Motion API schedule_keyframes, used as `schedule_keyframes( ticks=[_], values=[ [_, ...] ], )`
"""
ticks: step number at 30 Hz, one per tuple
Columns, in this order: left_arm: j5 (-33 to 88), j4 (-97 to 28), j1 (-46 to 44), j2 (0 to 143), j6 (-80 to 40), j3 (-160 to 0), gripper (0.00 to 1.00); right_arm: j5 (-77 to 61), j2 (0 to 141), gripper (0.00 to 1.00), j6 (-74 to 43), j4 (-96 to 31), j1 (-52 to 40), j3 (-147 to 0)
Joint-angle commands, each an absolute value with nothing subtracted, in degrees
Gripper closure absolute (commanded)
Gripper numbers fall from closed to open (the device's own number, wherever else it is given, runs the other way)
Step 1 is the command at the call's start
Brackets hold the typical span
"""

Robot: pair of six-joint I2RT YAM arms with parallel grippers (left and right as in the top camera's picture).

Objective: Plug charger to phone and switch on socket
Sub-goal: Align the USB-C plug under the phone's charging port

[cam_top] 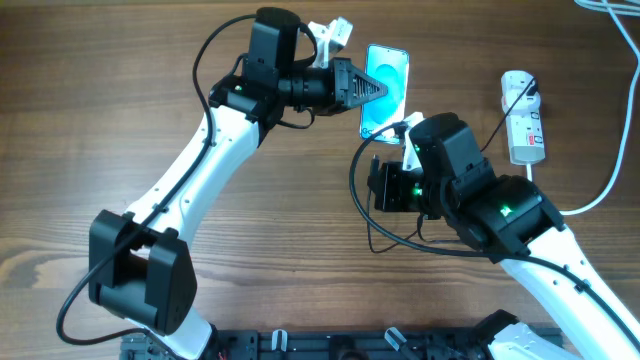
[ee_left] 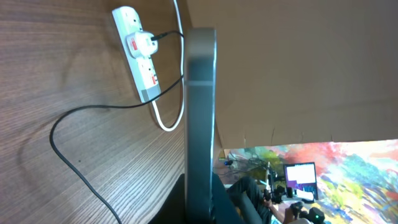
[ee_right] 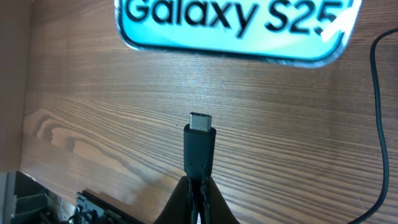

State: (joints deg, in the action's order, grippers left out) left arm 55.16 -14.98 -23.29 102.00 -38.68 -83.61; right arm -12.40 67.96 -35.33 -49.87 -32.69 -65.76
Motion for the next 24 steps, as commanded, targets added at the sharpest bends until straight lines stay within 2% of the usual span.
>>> schedule_keyframes(
  ticks=[1, 24],
  values=[
    [56.1, -15.0, -23.5, 100.6, -37.8, -84.3, 0.96, -12.4, 68.0, 0.96, -32.7, -49.3, -32.6, -66.4],
    [55.8, -16.3, -23.5, 100.6, -34.9, -84.3, 0.96, -9.0, 68.0, 0.96, -30.0, -50.1, -32.6, -66.4]
  ],
)
